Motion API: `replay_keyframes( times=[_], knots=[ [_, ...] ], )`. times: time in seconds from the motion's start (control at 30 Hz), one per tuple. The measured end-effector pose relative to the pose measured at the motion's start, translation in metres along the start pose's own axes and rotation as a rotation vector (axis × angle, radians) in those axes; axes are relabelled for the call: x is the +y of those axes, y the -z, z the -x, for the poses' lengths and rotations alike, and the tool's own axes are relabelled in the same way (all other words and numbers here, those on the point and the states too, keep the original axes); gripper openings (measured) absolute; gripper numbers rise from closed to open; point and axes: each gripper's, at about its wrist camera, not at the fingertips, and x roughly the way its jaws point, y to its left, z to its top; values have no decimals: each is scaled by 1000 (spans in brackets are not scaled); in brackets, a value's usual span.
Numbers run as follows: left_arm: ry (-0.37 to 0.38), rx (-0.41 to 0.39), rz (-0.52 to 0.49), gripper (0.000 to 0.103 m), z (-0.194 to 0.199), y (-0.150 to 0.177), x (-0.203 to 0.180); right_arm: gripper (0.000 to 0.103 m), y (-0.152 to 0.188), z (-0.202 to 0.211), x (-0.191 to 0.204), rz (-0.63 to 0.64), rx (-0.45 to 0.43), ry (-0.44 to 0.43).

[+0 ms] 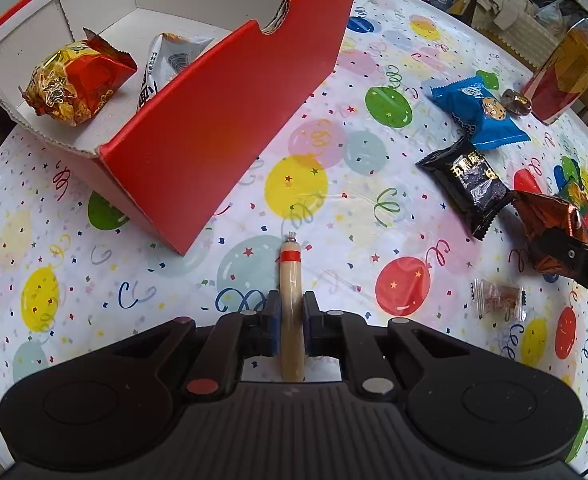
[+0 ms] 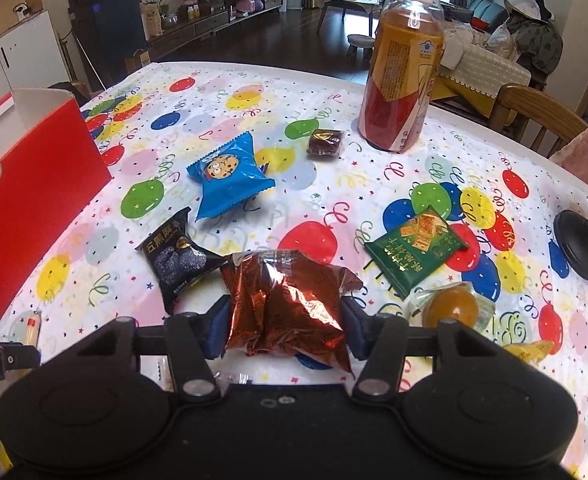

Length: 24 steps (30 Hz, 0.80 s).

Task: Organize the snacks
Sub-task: 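Grasp the sausage stick with the left gripper while the right grasps the brown foil bag, then carry the sausage and foil bag into the red box and release both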

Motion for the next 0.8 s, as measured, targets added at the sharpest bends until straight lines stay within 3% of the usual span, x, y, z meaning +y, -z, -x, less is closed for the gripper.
replay_keyframes(
  times=[0.43,0.8],
  knots=[
    [42,0,-29,11,14,5,5,53,17,47,2,-18,-39,-14],
    [93,-26,-80,11,51,5,14,53,26,91,17,-48,-73,-28]
  ],
)
